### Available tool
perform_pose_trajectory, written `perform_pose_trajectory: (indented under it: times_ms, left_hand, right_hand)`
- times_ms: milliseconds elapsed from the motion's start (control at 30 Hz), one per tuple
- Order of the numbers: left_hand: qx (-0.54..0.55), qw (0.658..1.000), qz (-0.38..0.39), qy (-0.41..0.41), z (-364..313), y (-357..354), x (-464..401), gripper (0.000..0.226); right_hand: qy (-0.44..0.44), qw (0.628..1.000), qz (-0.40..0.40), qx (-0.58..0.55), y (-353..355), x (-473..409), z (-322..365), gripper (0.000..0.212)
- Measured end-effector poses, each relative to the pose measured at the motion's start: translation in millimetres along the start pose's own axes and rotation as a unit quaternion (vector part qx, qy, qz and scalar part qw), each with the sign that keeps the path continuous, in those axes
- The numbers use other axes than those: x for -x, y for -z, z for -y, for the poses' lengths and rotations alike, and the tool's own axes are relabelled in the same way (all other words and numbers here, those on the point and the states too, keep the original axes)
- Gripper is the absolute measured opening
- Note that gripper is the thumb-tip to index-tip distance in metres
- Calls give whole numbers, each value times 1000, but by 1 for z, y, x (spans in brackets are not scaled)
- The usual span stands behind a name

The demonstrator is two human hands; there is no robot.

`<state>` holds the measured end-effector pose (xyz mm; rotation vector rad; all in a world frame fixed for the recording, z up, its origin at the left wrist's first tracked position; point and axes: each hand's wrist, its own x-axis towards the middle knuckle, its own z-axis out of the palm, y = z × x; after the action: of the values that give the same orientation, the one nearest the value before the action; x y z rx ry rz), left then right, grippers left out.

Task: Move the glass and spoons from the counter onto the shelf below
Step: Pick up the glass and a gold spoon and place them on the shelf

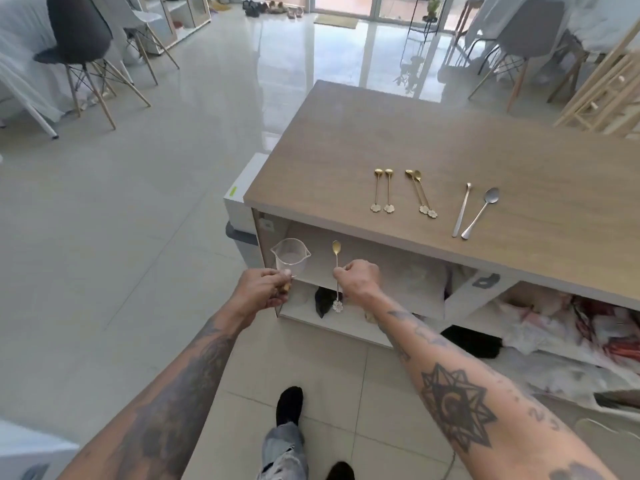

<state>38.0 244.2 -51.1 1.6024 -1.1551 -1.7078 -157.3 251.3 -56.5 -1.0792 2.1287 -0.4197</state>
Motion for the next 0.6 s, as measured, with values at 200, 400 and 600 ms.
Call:
perform_pose_trajectory:
  times_ms: [200, 400, 600]
  left_hand:
    - [-18, 999, -10, 38, 36, -3, -63, 17]
    - [-17, 998, -22, 56, 72, -7, -156, 13]
    - [-36, 995, -52, 80, 94, -8, -257, 22]
  right_hand:
    - [-27, 1000, 1, -15, -52, -55, -17, 31]
    - [-35, 999, 5, -26, -106, -141, -31, 40]
    - [-45, 999, -18, 4, -164, -232, -52, 37]
